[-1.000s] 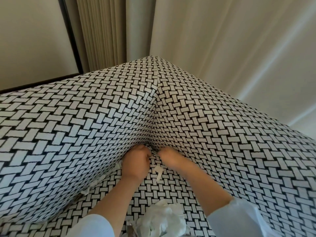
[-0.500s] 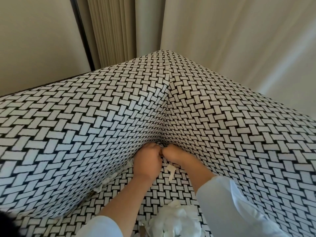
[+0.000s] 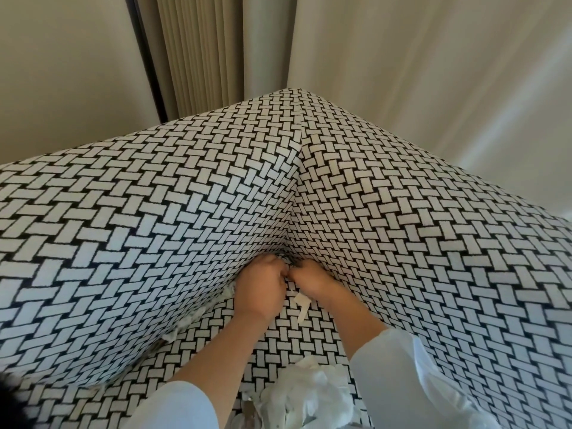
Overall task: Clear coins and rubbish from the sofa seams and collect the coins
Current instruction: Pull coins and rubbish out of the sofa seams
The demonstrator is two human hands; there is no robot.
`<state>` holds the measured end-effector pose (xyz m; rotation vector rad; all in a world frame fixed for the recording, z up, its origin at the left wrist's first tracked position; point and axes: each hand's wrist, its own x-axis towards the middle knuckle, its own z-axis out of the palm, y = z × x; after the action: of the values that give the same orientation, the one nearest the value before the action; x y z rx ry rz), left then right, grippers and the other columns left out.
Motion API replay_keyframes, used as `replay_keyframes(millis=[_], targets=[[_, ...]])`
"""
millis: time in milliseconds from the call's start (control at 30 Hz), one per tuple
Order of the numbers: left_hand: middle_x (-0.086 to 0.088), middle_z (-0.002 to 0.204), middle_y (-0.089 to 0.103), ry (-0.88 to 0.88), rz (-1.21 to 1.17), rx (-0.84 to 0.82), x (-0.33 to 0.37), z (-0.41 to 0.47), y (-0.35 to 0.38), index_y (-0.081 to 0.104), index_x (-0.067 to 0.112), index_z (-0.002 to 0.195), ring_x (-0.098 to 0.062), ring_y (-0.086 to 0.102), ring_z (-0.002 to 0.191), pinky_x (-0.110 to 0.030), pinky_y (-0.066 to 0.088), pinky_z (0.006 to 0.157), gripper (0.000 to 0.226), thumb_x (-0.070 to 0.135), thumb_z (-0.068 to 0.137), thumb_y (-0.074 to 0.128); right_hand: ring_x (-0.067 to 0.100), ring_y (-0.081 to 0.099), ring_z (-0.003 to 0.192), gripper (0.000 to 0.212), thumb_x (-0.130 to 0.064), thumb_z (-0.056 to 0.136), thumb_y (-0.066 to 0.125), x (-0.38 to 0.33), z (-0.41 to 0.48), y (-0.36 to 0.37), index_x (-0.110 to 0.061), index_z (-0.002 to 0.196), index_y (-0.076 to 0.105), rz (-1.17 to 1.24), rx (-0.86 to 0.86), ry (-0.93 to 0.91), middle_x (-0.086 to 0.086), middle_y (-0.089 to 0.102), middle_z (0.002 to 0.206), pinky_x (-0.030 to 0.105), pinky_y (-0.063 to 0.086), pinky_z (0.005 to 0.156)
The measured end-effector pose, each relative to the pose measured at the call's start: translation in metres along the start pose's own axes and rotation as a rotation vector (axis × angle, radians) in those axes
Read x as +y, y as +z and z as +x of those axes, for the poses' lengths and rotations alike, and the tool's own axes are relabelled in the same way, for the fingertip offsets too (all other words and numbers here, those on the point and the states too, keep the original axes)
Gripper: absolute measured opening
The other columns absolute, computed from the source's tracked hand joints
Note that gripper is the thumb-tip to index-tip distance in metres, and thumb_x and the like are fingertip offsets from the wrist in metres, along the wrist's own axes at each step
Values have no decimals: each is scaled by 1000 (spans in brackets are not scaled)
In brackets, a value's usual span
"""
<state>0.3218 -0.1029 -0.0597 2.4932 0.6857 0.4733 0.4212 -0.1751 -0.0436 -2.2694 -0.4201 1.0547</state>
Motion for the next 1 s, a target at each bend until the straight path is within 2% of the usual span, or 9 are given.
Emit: replay_keyframes(millis=[67,133,300,367,533,700,833,933,1000], targets=[[1,95,64,-2,-5,-4,0,-1,0,72,14,91,-16,57,88,-29,50,71,26,-1,85,51,18,53,115,49,-12,92,49,9,-3,2,-12,141,48,55,34,-55,5,57,134,21,41,86],[1,96,64,-1,-4,-1,0,-1,-1,72,15,90,-16,57,88,-27,48,70,26,0,85,51,15,50,123,53,-10,90,55,15,-10,3,-11,143,47,94,131,-118,4,52,143,20,36,95],[1,95,64,-8,1,7,1,-1,-2,71,15,90,-18,58,87,-29,49,68,25,0,84,52,1,65,85,30,-11,82,70,27,-31,15,-23,109,74,123,526,-284,-20,69,90,21,54,84],[0,93,64,-3,6,11,1,0,-2,71,14,89,-18,59,86,-29,48,67,25,-1,84,52,-1,65,79,21,-12,82,71,29,-41,12,-26,96,76,63,548,-340,-22,67,81,19,55,76],[0,94,65,-1,23,16,1,-1,-2,73,14,91,-18,58,87,-25,41,64,25,-1,83,55,1,64,69,27,-10,75,73,23,-67,-5,-37,73,69,94,352,-435,-14,68,74,25,57,69],[2,98,66,-10,1,-1,0,-1,-2,73,16,94,-16,58,89,-24,44,68,27,-1,84,54,9,58,63,16,-21,84,62,19,-86,-37,-13,83,75,176,-240,-315,-2,71,71,19,45,58],[2,98,66,-7,-13,3,0,-2,-2,72,16,96,-15,58,88,-24,46,68,28,0,86,52,11,65,95,39,-36,98,37,12,-72,-45,-21,103,73,186,-141,-282,0,75,100,20,45,78],[3,97,65,-8,-22,-8,1,0,-3,72,17,96,-15,58,88,-28,50,71,30,-1,86,51,7,36,138,45,-34,105,32,8,-46,-25,-21,147,42,183,-27,-293,-5,42,151,19,30,108],[2,95,65,-11,-12,-7,0,0,-2,72,17,94,-16,58,86,-29,51,70,29,-1,85,51,9,26,143,52,-43,106,24,8,-28,-8,-20,152,30,136,-36,-272,-2,29,158,24,19,115]])
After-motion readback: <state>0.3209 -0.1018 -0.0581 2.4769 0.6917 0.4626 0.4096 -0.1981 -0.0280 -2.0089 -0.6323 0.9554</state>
